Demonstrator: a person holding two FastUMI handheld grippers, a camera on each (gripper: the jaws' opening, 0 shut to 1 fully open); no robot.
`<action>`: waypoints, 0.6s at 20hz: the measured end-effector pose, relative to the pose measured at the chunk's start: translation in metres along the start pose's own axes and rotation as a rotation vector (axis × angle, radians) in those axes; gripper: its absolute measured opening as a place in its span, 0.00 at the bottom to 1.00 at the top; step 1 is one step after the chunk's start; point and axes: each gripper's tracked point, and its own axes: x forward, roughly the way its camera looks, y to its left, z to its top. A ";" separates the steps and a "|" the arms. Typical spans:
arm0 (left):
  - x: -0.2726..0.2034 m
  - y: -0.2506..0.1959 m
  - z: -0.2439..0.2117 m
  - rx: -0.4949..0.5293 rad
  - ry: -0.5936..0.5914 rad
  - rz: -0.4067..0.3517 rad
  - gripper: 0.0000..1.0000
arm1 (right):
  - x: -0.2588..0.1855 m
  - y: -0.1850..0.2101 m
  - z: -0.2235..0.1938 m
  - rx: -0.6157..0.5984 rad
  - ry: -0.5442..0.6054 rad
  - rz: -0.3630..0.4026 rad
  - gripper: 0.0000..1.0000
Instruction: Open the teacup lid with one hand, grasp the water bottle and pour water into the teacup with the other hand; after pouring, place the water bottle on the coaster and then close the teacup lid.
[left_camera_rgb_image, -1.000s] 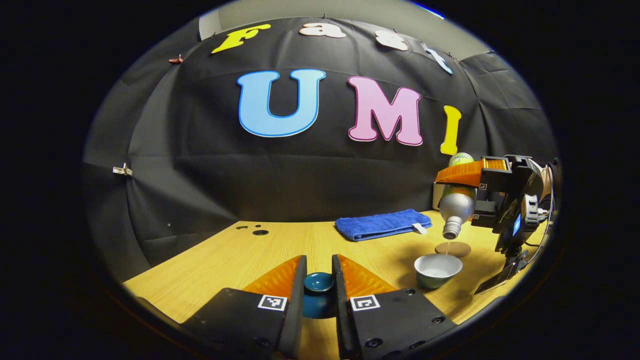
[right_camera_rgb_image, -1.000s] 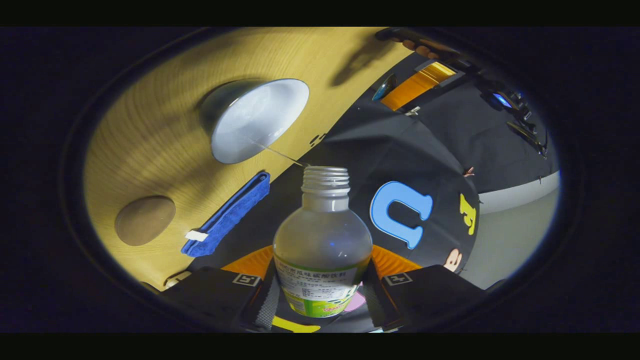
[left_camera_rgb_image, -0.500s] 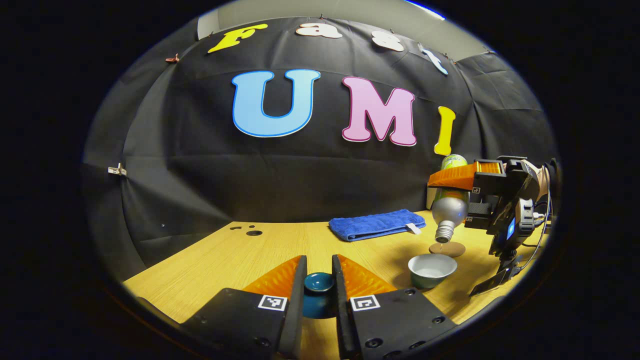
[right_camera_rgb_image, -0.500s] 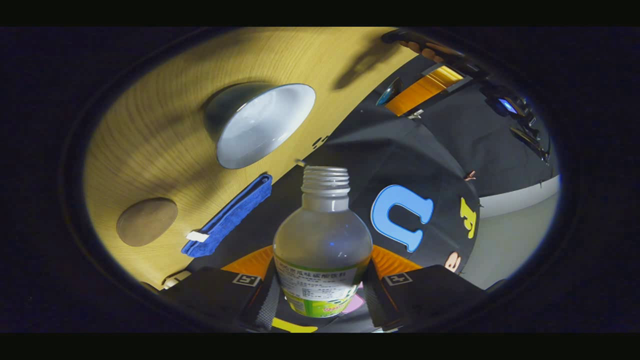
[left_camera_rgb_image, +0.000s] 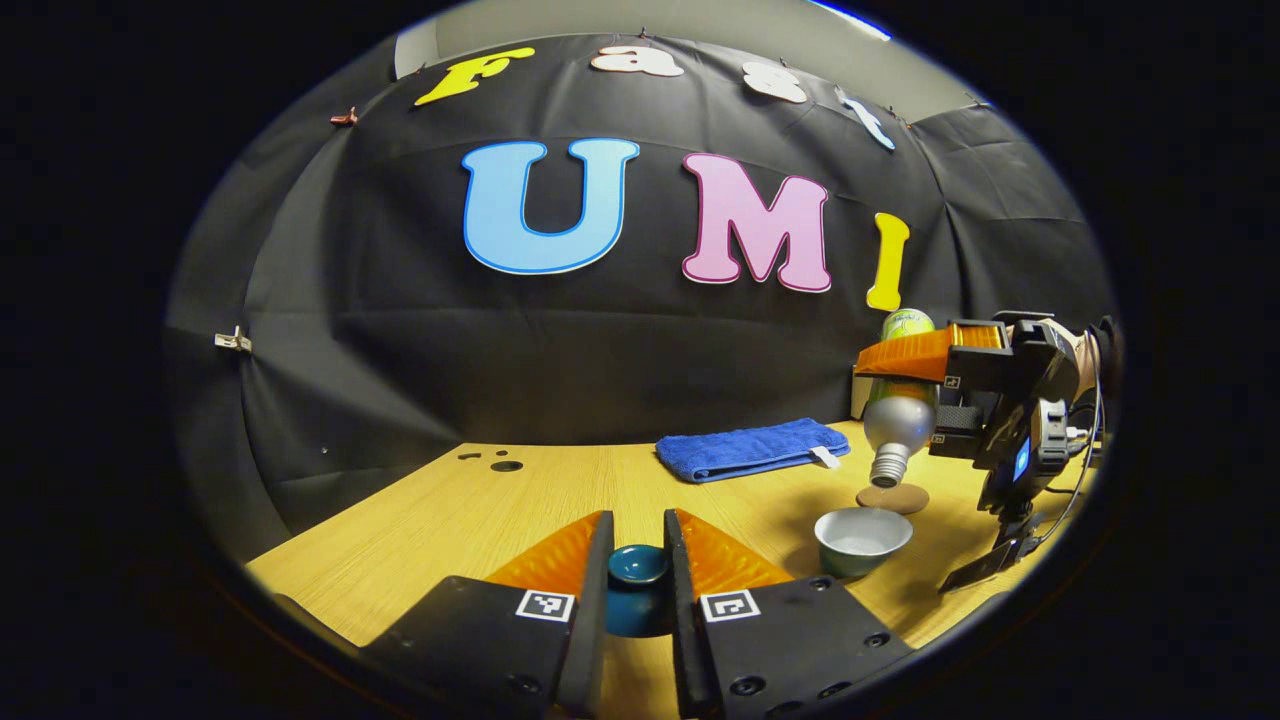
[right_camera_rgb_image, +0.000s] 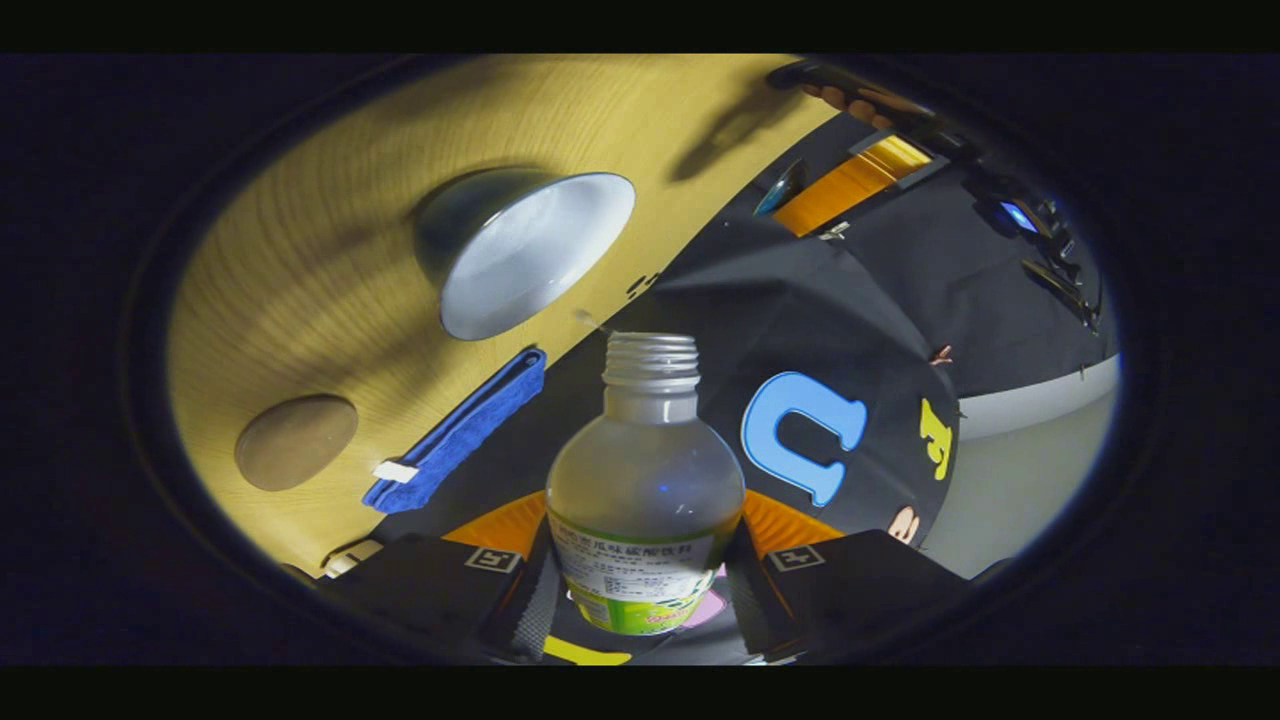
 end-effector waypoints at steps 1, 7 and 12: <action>0.000 0.000 -0.001 0.000 0.000 0.000 0.32 | 0.000 0.000 0.002 -0.003 -0.006 0.001 0.74; 0.000 0.000 0.000 0.000 0.000 0.000 0.34 | 0.000 -0.003 0.005 -0.002 -0.006 -0.002 0.74; 0.000 0.000 -0.001 0.000 0.000 0.001 0.34 | -0.001 -0.001 0.003 0.005 0.000 0.005 0.74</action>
